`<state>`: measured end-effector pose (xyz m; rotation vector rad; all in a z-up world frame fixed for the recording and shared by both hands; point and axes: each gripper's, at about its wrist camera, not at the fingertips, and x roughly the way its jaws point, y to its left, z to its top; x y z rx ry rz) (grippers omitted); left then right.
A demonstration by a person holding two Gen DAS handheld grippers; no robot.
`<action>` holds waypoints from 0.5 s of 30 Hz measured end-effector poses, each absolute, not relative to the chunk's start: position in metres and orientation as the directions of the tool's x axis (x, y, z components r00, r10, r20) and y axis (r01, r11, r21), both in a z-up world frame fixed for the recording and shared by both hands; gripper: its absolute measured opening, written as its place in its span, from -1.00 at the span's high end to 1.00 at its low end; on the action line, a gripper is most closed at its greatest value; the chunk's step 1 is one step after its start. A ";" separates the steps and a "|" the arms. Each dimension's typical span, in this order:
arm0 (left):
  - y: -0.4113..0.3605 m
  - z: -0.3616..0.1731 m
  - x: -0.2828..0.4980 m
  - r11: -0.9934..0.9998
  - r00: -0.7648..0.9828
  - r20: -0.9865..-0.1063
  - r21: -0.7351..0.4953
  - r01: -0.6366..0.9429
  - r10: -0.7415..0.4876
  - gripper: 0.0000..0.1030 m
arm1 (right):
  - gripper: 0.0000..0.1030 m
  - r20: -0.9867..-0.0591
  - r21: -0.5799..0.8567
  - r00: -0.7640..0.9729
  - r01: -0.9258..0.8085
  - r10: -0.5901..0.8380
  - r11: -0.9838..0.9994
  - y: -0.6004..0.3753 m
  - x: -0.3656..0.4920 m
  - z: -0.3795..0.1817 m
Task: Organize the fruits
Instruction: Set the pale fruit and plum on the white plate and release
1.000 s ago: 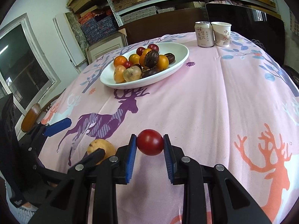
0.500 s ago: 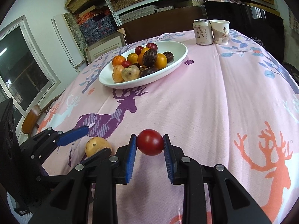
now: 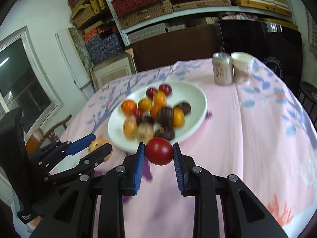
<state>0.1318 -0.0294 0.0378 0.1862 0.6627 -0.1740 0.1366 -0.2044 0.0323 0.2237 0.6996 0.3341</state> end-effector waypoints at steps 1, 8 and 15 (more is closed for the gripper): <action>-0.024 0.041 0.144 0.975 0.775 -0.624 0.098 0.202 -0.097 0.25 | 0.44 -0.585 0.325 0.717 -0.223 0.380 0.919 -0.201 0.151 0.036; 0.003 0.023 0.220 0.995 0.738 -0.670 -0.017 0.097 -0.083 -0.33 | -0.20 -0.575 0.328 0.740 -0.183 0.350 0.927 -0.181 0.220 0.026; 0.011 0.016 0.214 0.997 0.745 -0.663 -0.021 0.076 -0.071 -0.87 | -0.50 -0.552 0.336 0.759 -0.176 0.345 0.925 -0.193 0.210 0.027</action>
